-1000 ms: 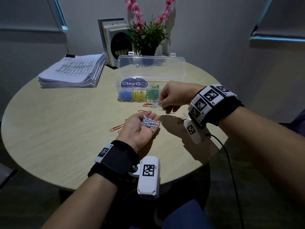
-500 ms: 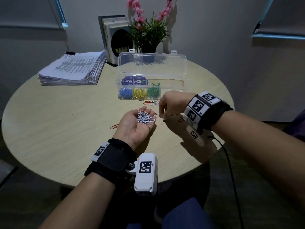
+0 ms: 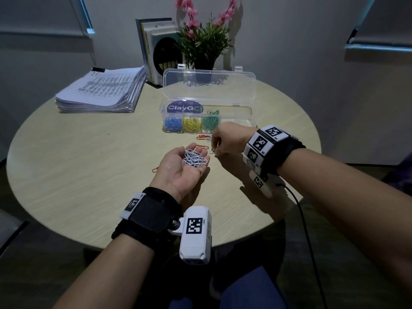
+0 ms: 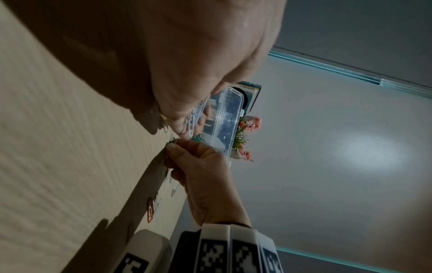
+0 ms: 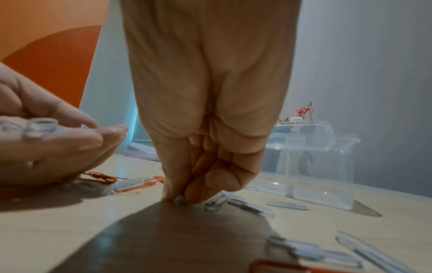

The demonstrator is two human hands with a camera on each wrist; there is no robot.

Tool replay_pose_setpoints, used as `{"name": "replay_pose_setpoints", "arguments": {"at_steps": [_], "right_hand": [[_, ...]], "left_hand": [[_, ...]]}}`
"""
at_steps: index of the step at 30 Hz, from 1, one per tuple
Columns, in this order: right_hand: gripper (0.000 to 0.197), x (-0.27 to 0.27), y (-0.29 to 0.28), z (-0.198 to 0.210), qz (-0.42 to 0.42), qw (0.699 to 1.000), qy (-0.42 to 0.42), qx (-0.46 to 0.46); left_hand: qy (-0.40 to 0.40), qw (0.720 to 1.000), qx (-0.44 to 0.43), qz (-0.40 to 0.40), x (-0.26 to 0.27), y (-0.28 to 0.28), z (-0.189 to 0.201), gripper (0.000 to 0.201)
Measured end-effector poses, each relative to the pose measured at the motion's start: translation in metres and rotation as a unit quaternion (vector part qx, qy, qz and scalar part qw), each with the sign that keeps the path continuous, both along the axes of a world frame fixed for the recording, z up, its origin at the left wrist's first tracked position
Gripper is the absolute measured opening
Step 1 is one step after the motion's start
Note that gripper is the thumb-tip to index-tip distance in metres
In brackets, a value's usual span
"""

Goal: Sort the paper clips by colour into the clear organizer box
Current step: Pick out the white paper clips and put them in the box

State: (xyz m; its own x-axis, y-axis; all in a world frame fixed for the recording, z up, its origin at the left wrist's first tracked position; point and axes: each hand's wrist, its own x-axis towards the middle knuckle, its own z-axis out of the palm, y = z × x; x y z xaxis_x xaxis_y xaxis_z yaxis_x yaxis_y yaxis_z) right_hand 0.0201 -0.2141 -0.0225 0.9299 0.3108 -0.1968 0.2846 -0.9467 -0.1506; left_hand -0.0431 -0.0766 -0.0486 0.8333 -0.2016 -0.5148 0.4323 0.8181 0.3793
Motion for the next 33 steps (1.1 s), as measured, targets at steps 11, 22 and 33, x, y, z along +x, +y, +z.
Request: {"name": "replay_pose_setpoints", "arguments": {"at_steps": [11,22,33], "right_hand": [[0.019,-0.003,0.002,-0.007,-0.014,0.998,0.008,-0.055],[0.007,-0.02,0.014,0.039,0.037,0.98,0.074,0.18],[0.024,0.0,-0.023,0.024,-0.103,0.995,-0.004,-0.019]], "left_hand": [[-0.006,1.0,0.006,-0.006,-0.001,0.001,0.002,0.04],[-0.011,0.999,-0.009,-0.042,-0.003,-0.005,0.002,0.041],[0.01,0.999,0.011,-0.041,-0.004,-0.013,0.001,0.035]]}}
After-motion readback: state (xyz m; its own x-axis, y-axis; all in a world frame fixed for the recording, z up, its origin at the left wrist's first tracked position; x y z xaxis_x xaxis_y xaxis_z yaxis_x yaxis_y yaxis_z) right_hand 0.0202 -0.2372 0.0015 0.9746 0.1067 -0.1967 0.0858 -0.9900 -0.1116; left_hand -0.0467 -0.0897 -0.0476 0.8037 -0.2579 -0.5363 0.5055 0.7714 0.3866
